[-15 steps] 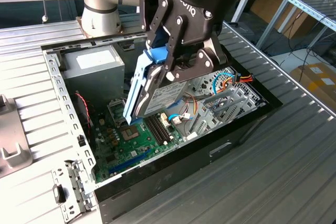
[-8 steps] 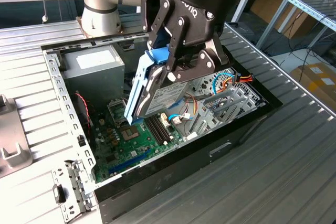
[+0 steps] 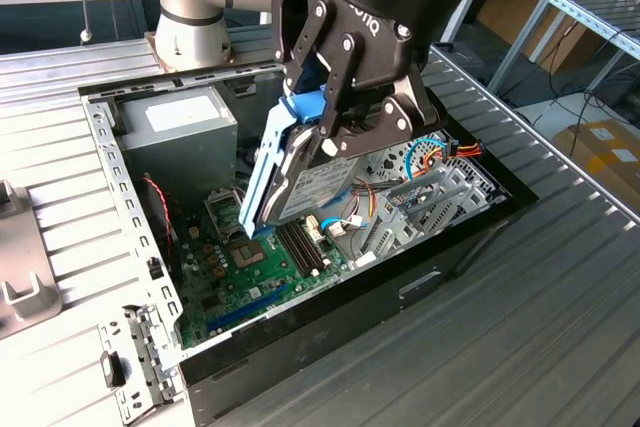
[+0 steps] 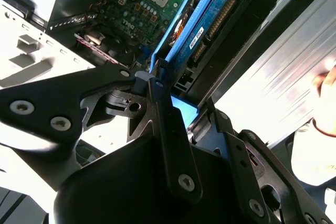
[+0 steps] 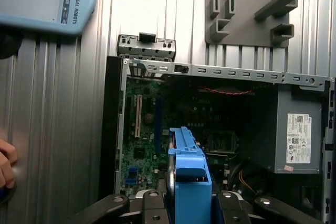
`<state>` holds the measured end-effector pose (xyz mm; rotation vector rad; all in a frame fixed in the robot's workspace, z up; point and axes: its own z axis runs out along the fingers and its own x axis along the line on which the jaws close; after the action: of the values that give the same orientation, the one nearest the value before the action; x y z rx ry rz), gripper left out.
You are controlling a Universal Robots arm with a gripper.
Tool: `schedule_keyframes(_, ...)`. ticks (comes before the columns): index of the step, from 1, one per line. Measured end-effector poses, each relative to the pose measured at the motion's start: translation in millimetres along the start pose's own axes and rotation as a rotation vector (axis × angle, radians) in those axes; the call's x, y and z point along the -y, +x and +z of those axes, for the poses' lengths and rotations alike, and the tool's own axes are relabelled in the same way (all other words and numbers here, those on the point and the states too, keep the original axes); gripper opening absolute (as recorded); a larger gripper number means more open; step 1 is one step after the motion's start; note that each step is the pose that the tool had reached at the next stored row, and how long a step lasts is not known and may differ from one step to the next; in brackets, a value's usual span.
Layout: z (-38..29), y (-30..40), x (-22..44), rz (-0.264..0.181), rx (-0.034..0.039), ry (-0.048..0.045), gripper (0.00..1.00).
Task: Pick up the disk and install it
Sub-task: 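Insert the disk into the insertion slot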
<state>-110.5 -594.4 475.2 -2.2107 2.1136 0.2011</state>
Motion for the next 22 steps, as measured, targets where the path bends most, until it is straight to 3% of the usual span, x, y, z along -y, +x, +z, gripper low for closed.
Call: schedule_keyframes(22, 1.4, 1.4, 4.2, 0.0, -0.0008, -0.0001, 0.37)
